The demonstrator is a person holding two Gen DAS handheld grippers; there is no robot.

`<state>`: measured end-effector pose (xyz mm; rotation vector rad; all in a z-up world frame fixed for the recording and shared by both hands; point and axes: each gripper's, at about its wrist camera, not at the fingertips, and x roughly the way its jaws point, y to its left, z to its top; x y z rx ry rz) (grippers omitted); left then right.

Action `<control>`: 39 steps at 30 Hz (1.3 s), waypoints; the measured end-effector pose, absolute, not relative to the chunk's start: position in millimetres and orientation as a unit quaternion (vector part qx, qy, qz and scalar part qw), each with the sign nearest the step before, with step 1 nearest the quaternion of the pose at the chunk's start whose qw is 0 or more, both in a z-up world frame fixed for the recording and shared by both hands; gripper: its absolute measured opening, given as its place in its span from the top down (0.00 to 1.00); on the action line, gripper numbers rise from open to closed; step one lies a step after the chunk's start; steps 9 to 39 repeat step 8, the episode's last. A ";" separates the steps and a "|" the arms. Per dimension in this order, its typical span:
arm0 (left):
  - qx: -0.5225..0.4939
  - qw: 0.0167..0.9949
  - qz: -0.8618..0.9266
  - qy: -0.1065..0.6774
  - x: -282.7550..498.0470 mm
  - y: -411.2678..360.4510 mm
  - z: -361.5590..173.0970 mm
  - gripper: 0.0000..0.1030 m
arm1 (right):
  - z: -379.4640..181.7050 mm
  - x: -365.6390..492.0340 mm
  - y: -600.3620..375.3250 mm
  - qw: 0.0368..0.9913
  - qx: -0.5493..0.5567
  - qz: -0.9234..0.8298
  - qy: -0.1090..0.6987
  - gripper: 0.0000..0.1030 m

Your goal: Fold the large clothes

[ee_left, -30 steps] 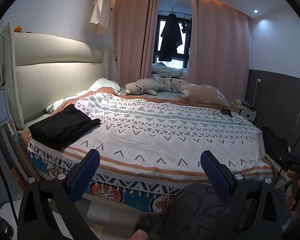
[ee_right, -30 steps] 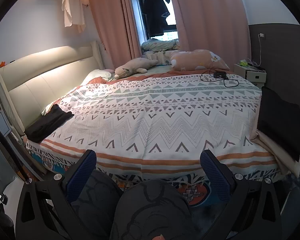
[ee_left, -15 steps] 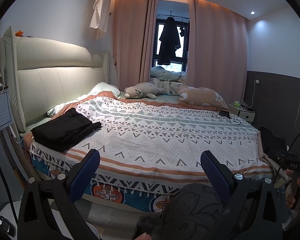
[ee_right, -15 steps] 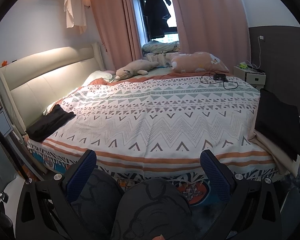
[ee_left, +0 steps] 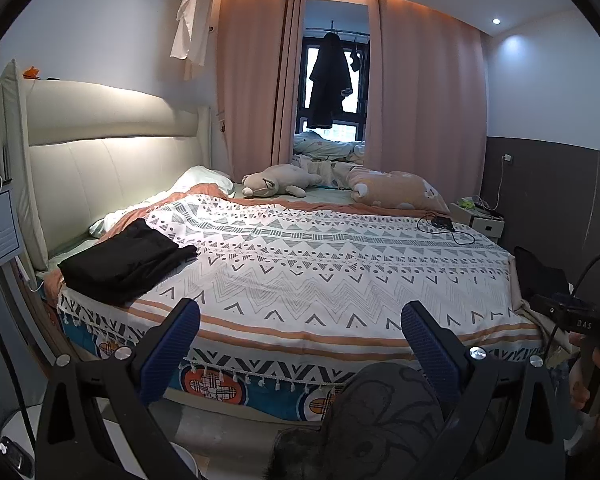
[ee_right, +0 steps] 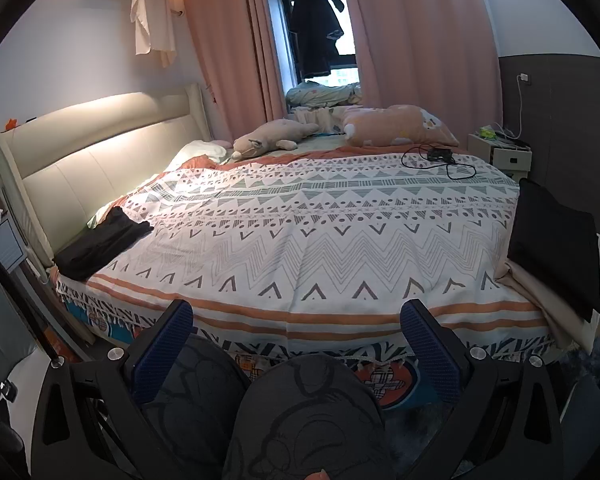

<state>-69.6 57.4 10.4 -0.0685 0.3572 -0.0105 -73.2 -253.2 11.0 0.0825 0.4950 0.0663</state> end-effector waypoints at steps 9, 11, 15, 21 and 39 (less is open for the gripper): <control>-0.036 0.984 -0.003 0.176 -72.7 58.2 11.5 0.00 | 10.9 -77.9 -252.2 0.968 0.039 0.031 0.245 0.00; -0.036 0.984 -0.003 0.176 -72.7 58.2 11.5 0.00 | 10.9 -77.9 -252.2 0.968 0.039 0.031 0.245 0.00; -0.036 0.984 -0.003 0.176 -72.7 58.2 11.5 0.00 | 10.9 -77.9 -252.2 0.968 0.039 0.031 0.245 0.00; -0.036 0.984 -0.003 0.176 -72.7 58.2 11.5 0.00 | 10.9 -77.9 -252.2 0.968 0.039 0.031 0.245 0.00; -0.036 0.984 -0.003 0.176 -72.7 58.2 11.5 0.00 | 10.9 -77.9 -252.2 0.968 0.039 0.031 0.245 0.00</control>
